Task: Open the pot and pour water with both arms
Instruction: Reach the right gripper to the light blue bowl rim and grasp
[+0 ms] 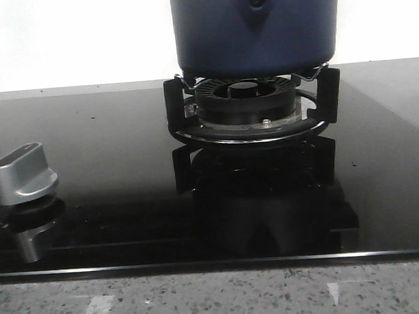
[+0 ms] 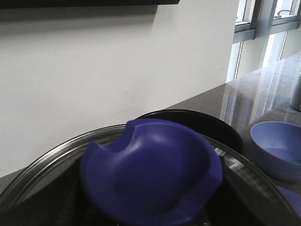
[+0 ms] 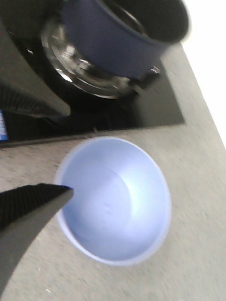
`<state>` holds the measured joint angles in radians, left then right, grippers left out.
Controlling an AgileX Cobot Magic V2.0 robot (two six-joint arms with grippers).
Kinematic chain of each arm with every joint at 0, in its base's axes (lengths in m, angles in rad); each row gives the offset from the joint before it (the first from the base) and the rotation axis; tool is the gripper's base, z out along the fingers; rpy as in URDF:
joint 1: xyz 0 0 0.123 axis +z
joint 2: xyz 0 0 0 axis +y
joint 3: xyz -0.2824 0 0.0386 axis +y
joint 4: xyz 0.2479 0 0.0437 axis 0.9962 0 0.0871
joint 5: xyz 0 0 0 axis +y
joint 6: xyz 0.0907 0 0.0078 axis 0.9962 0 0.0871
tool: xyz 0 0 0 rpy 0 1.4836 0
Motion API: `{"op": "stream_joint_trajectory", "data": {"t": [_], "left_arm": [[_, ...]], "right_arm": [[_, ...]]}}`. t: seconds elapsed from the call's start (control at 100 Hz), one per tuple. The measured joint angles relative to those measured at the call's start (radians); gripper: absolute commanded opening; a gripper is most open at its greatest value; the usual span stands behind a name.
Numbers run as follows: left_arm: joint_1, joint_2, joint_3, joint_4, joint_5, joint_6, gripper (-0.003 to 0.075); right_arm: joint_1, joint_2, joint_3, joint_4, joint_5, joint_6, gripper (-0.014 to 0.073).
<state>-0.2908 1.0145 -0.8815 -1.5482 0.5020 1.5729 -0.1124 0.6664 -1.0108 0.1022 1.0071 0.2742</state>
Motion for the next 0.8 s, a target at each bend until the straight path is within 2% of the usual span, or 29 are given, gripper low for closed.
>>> {"op": "stream_joint_trajectory", "data": {"t": [0.24,0.36,0.53,0.8], "left_arm": [[0.0,-0.001,0.001,-0.002,-0.004,0.0,0.0316],[-0.008,-0.001,0.001,-0.004,-0.006,0.0,0.0316],[-0.031,-0.001,0.001,-0.004,-0.01,0.0,0.0316],[-0.051,-0.001,0.001,-0.005,-0.016,0.0,0.0316]], "right_arm": [[0.0,0.222,-0.14,-0.207,0.046,0.102,0.0297],[-0.015,0.304,-0.151,-0.25,0.073,0.121,0.0297],[-0.097,0.39,-0.151,-0.218,0.104,0.126,0.0297],[-0.281,0.458,-0.142,-0.057,0.12,0.068,0.0297]]}}
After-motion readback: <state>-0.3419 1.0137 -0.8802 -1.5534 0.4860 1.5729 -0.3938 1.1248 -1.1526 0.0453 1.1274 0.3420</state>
